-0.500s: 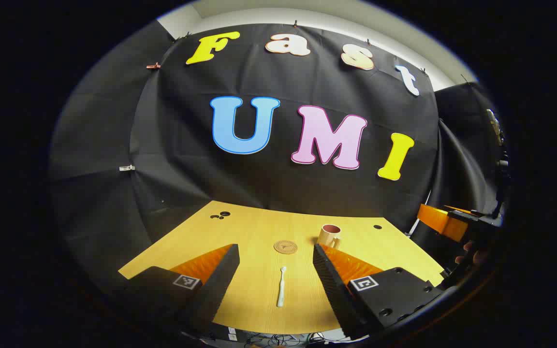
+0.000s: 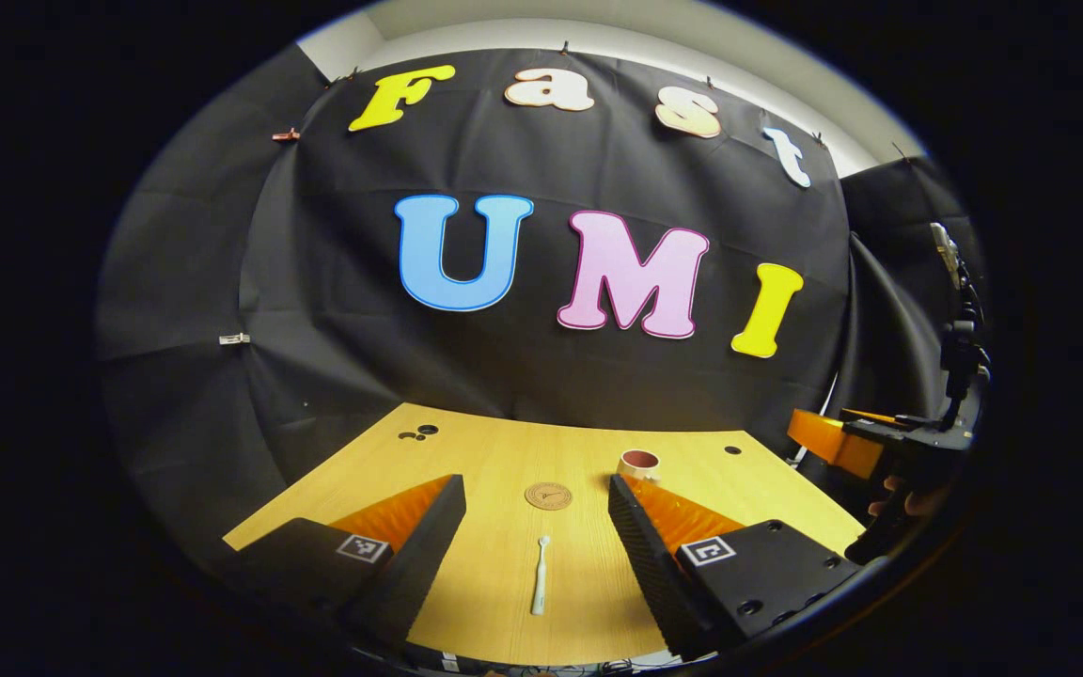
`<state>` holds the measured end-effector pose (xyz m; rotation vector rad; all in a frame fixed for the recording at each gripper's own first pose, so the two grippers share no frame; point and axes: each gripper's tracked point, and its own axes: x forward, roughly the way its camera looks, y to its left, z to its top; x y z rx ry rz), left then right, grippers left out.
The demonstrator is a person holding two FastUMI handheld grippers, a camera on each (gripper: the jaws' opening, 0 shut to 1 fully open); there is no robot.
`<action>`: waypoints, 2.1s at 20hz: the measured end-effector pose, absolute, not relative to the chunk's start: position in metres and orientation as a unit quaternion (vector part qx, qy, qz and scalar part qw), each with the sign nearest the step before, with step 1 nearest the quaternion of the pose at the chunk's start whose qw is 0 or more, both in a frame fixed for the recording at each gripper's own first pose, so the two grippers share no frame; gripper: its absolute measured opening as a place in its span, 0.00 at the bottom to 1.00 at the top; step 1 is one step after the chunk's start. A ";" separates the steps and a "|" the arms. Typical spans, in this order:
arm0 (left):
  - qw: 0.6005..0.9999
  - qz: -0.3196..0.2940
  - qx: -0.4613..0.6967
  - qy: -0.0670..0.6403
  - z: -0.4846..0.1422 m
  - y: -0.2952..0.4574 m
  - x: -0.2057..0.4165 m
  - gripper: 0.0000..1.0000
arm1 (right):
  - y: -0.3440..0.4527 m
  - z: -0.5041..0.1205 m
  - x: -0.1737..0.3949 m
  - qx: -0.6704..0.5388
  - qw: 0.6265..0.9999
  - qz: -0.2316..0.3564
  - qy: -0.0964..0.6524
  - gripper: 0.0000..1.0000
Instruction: Put the toothbrush and toothpaste on the desktop into the cup, then pick up the cup and place it on the coaster on the desktop.
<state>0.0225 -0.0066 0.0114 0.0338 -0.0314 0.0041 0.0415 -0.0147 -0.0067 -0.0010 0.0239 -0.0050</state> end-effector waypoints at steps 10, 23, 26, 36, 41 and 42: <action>0.999 -0.016 0.037 -0.019 0.021 -0.023 0.053 0.97 | -0.032 -0.021 0.058 -0.001 0.999 -0.014 0.039 0.98; 0.999 0.022 0.026 0.001 0.008 -0.003 0.075 0.97 | -0.001 -0.087 0.109 -0.023 0.985 0.047 0.163 0.98; 0.999 0.042 0.019 0.010 0.001 0.008 0.077 0.97 | 0.004 -0.119 0.121 -0.041 0.974 0.057 0.214 0.98; 0.989 0.134 -0.009 0.061 -0.042 0.048 0.080 0.97 | 0.003 -0.239 0.147 -0.053 0.914 0.062 0.397 0.98; 0.982 0.166 -0.013 0.084 -0.060 0.056 0.074 0.97 | 0.015 -0.281 0.150 -0.057 0.889 0.079 0.447 0.98; 0.981 0.171 -0.015 0.089 -0.063 0.057 0.073 0.97 | 0.019 -0.287 0.151 -0.057 0.885 0.082 0.456 0.98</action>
